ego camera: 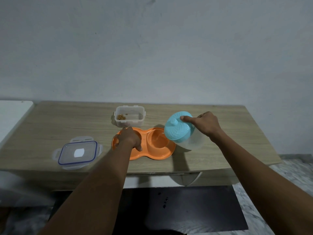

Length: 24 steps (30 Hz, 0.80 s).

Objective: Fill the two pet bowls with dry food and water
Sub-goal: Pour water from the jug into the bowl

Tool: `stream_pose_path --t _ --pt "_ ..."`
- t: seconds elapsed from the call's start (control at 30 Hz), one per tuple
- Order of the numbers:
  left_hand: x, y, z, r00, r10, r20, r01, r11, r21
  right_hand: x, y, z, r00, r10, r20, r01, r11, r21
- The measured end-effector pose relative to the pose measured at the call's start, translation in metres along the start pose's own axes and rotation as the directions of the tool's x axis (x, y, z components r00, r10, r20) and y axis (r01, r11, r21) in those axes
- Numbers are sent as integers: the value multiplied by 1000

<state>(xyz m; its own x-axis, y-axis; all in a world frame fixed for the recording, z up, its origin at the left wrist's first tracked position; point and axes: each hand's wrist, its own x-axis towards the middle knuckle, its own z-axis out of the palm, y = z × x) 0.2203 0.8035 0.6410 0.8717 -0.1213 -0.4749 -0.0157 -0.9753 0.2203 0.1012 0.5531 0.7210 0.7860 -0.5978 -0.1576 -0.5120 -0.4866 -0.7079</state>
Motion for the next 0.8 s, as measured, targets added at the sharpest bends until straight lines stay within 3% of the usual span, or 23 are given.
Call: stream_pose_path --t 0.43,0.8 --pt "-5 1 -3 1000 -2 -3 2 1000 -19 2 -2 -6 999 -38 -6 38 999 -18" --pt "-9 1 -6 1000 24 -9 -23 999 34 4 7 -11 1000 11 -19 -8 993 117"
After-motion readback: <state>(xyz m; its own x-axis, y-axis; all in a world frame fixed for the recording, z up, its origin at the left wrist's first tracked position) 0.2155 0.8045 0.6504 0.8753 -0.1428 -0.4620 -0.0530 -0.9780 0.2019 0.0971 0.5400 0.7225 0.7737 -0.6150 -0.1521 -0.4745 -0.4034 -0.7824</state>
